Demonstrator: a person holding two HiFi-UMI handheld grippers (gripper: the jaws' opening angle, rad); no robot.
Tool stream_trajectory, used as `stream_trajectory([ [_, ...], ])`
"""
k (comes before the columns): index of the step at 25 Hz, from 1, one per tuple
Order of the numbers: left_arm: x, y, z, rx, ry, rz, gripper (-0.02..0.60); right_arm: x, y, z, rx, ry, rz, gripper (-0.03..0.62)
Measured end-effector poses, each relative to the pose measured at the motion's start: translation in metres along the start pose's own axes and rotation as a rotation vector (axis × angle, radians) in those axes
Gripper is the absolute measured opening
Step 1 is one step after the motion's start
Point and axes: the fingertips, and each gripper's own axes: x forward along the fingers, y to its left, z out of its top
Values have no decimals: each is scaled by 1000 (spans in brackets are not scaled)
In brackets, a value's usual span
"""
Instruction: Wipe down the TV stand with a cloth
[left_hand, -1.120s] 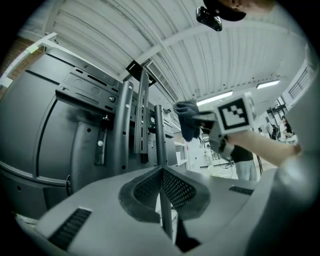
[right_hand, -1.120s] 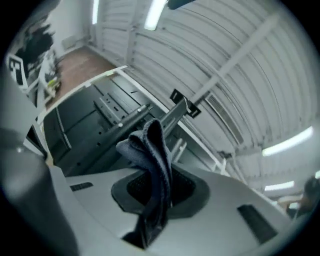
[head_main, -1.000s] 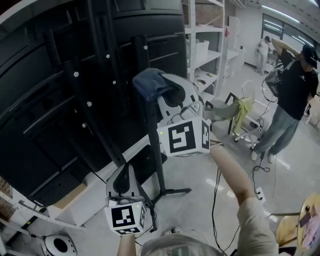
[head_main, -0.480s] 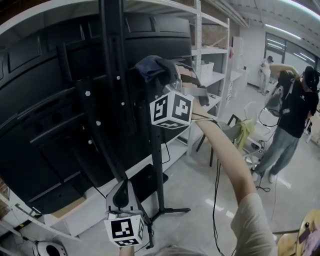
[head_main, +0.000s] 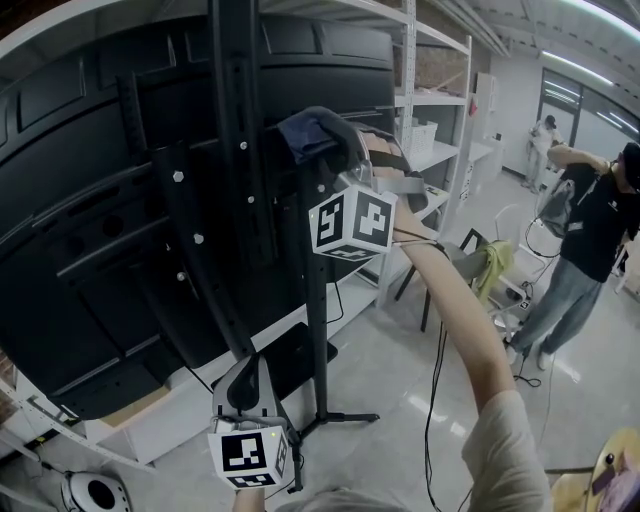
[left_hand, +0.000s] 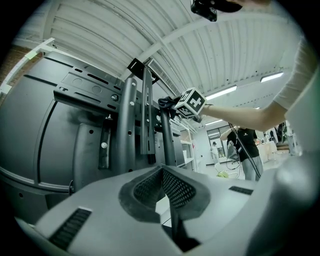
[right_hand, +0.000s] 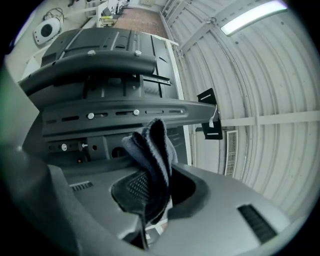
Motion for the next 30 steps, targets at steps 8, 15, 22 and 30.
stream_trajectory([
  [8,12,-22,0,-30,8,-68,15,-8,13,-3,2,1,26,57],
  [15,32,-31,18,-18,-26,-92,15,-17,32,-6,7,4,61,57],
  [22,43,-37,22,-9,-30,-114,15,-26,55,-16,-1,18,116,57],
  [30,61,-53,15,-33,-17,-170,15,-41,83,-26,-27,26,150,57],
])
